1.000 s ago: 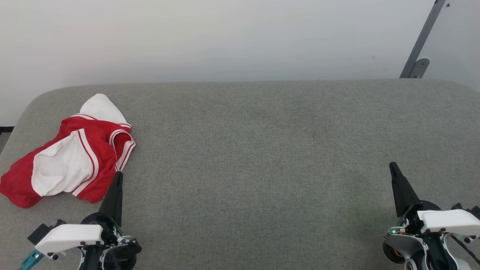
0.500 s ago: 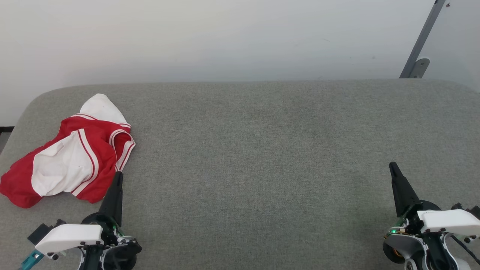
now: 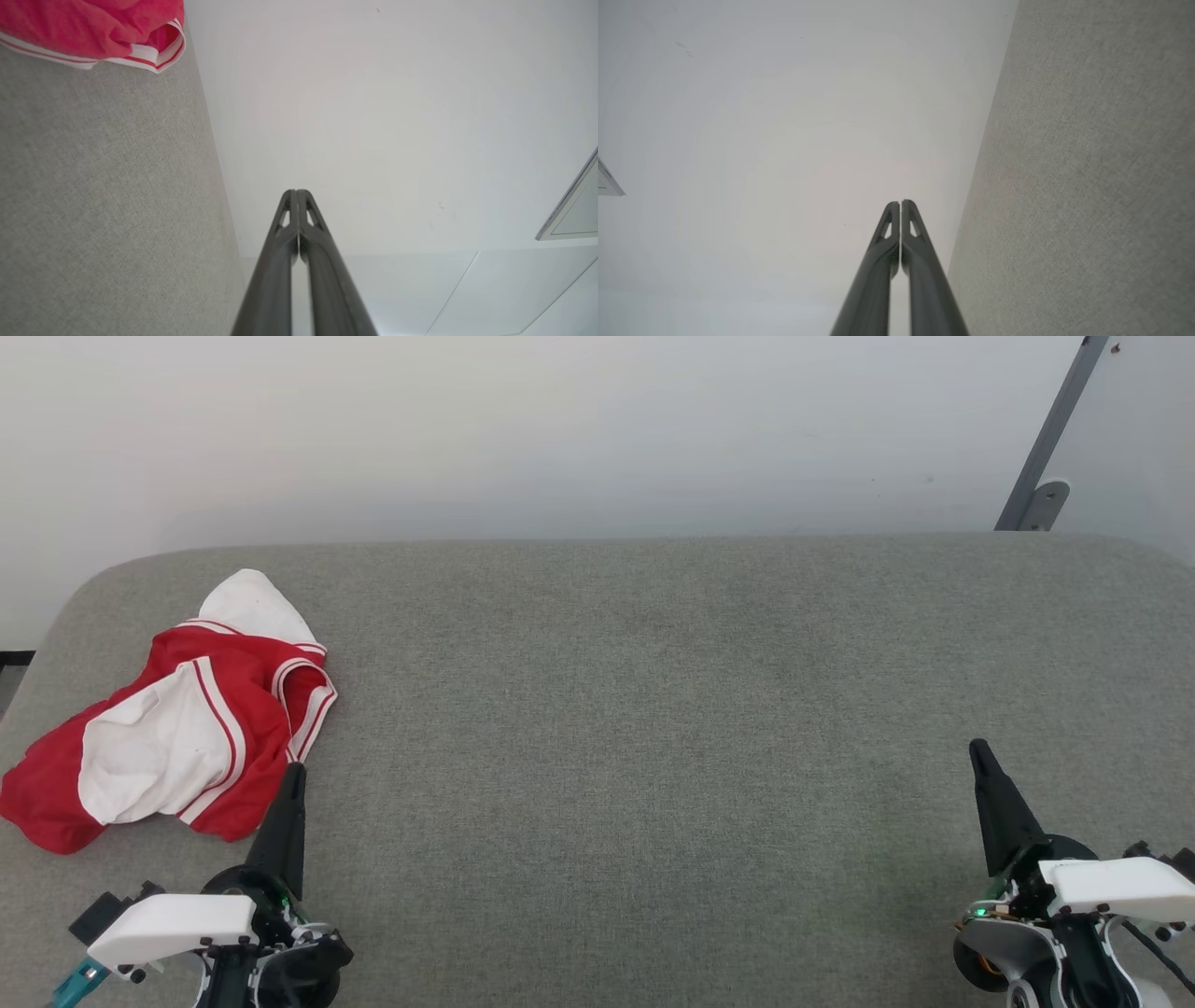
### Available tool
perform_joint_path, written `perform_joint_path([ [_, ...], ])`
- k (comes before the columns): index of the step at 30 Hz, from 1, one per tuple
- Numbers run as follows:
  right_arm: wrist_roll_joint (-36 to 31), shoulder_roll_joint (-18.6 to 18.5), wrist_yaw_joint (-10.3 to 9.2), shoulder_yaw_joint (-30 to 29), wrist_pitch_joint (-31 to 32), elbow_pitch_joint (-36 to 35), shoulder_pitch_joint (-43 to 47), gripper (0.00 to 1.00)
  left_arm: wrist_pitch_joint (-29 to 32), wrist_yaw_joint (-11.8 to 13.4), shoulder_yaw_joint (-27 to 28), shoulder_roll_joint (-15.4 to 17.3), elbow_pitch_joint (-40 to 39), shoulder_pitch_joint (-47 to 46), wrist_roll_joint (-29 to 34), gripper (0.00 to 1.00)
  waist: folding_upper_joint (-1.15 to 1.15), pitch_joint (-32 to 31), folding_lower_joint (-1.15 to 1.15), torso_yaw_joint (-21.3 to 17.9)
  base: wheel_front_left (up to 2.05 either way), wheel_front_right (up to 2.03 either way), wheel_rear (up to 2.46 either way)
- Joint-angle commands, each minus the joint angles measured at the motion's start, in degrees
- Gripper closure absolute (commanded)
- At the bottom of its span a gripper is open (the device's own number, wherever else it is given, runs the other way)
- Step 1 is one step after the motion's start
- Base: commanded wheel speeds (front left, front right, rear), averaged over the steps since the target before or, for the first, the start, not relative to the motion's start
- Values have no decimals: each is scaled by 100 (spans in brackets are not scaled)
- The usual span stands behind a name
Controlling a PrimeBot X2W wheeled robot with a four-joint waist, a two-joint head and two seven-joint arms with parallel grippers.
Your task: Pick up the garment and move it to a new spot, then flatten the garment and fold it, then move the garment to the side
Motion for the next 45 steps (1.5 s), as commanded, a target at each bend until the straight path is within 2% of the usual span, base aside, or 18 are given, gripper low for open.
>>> perform_joint_path([
  [1,23,9,2,-2,1,4,-17,100,8,2,2,11,-4,-77,14,100,0,0,0,0,0,0,0],
  [20,23,9,2,-2,1,4,-17,100,8,2,2,12,-4,-77,14,100,0,0,0,0,0,0,0],
  [21,-1,0,0,0,0,0,0,0,0,0,0,-1,0,0,0,0,0,0,0,0,0,0,0],
  [25,-2,28,-1,12,-2,188,160,0,-5,0,-3,-60,185,157,3,0,0,1,0,0,0,0,0],
  [34,-188,-58,0,46,-152,206,-54,0,-291,0,-96,134,133,49,326,0,0,4,0,7,0,0,0],
  [39,-415,-158,1,148,-281,187,-126,0,-407,0,-146,236,149,1,661,0,0,5,0,10,0,0,0],
  [45,-990,-390,2,414,-517,225,-226,0,-561,0,-136,292,93,-22,1445,0,0,7,0,15,0,0,0],
])
